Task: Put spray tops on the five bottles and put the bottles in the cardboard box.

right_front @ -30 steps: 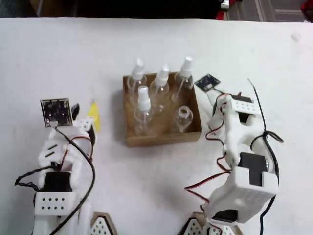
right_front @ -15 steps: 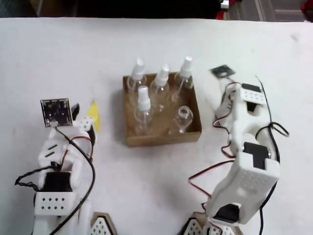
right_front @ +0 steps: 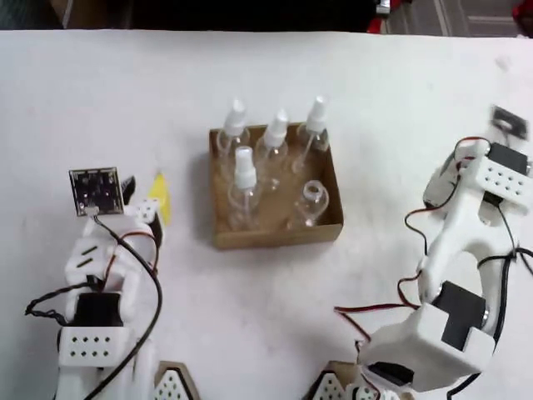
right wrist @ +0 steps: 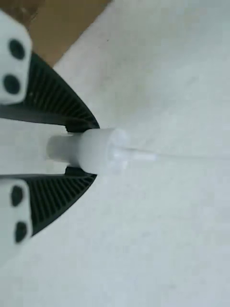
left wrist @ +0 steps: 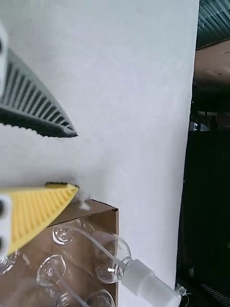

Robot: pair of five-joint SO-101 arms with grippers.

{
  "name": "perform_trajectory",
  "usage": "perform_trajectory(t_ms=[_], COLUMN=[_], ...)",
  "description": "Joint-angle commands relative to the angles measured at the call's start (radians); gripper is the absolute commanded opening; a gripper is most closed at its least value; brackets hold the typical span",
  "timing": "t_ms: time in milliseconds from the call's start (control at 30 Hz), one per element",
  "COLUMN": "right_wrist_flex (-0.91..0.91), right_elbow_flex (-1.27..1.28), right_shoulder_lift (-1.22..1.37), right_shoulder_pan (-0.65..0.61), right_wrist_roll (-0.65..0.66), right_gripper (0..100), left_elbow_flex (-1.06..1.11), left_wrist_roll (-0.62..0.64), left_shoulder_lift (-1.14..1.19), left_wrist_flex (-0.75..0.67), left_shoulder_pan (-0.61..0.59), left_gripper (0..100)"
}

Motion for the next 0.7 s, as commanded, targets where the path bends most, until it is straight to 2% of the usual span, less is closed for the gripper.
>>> perform_trajectory(t_ms=[0, 300, 533, 667], right_wrist_flex=[0.079, -0.004, -0.208, -0.22], right_elbow_flex=[-0.035, 0.018, 0.147, 0.153], right_shoulder_lift=[-0.051, -0.051, -0.051, -0.051], right_shoulder_pan=[0.01, -0.041, -0.039, -0.042], right_wrist_roll=[-0.338, -0.453, -0.707, -0.842], right_gripper=[1.5, 1.5, 1.5, 1.5], left_elbow_flex=[-0.005, -0.005, -0.005, -0.005], left_wrist_roll=[-0.014, -0.014, -0.014, -0.014], left_shoulder_lift=[-0.022, -0.022, -0.022, -0.022], left_wrist_flex=[-0.026, -0.026, -0.026, -0.026], left_shoulder_pan=[-0.001, -0.001, -0.001, -0.001], left_gripper=[15, 15, 15, 15])
